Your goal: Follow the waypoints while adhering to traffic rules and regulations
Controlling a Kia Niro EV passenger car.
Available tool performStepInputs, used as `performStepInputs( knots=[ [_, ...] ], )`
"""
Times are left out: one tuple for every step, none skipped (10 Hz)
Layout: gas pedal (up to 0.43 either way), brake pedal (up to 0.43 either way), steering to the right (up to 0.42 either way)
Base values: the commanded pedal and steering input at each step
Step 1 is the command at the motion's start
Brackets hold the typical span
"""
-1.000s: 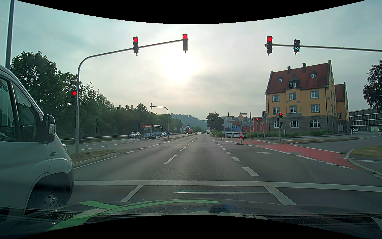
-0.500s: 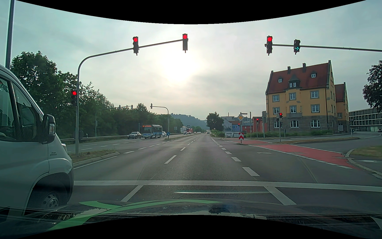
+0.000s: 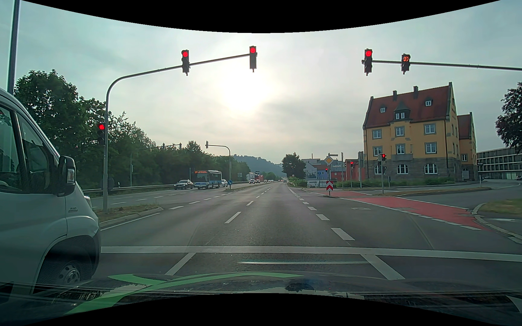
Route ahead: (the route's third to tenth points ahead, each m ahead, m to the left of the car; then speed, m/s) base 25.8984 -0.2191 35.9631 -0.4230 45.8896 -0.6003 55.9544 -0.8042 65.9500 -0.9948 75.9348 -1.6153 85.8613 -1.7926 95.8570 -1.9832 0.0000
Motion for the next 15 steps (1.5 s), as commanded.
performStepInputs(
  knots=[
    [0.0, 0.299, -0.014],
    [0.0, 0.305, -0.014],
    [0.0, 0.299, -0.014],
    [0.0, 0.305, -0.014],
    [0.0, 0.305, -0.014],
    [0.0, 0.299, -0.014],
    [0.0, 0.305, -0.014],
    [0.0, 0.305, -0.014],
    [0.0, 0.305, -0.014],
    [0.0, 0.299, -0.014],
    [0.0, 0.305, -0.014],
    [0.0, 0.305, -0.014],
    [0.0, 0.305, -0.014],
    [0.0, 0.305, -0.014],
    [0.0, 0.305, -0.014]
  ],
)
